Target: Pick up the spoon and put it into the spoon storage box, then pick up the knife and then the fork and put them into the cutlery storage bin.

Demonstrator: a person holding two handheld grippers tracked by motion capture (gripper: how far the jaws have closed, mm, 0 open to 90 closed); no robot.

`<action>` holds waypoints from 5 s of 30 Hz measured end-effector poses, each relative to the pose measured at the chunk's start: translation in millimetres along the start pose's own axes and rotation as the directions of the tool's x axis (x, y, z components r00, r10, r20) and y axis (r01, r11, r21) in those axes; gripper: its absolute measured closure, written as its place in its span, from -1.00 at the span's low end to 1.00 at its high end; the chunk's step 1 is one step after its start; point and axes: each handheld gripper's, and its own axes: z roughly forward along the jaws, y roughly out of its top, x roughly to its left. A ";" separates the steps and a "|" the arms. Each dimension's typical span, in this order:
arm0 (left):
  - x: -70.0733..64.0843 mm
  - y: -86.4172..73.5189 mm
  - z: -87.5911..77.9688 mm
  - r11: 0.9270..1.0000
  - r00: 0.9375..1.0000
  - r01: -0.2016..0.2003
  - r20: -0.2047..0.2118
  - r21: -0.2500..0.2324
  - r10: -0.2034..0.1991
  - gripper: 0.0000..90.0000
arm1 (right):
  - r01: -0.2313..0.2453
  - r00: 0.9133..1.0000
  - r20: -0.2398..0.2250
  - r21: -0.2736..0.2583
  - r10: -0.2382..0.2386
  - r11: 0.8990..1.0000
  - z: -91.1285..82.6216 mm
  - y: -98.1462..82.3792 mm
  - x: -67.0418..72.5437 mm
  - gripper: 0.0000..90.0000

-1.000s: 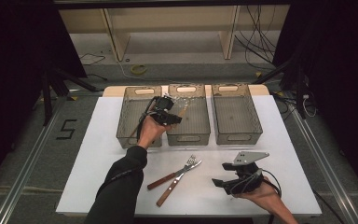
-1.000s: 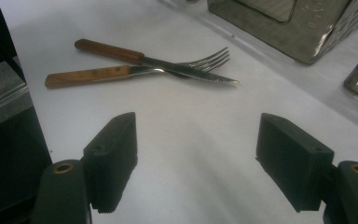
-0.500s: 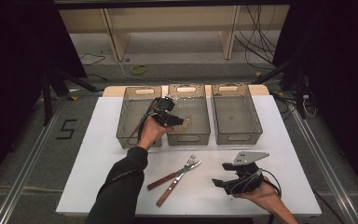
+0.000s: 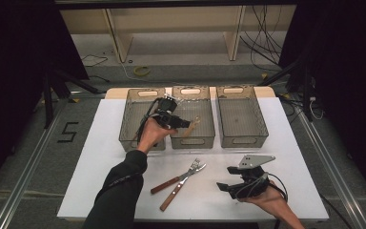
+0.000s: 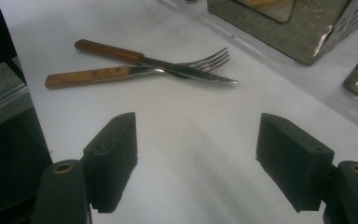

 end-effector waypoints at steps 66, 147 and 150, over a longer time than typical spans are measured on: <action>-30.0 -124.1 -74.1 0.951 0.975 -0.222 0.042 0.214 0.219 -0.49 | -0.004 1.000 0.003 0.002 0.004 1.000 1.0 0.0 -0.3 -0.34; -54.1 -152.1 -36.5 0.792 0.914 -0.389 0.092 0.471 0.394 0.38 | 0.004 1.000 0.004 0.021 -0.004 1.000 3.2 -1.1 1.7 -0.34; -55.8 -152.0 -36.2 0.784 0.909 -0.402 0.100 0.473 0.405 0.45 | 0.005 1.000 0.004 0.021 -0.005 1.000 3.3 -1.0 1.8 -0.34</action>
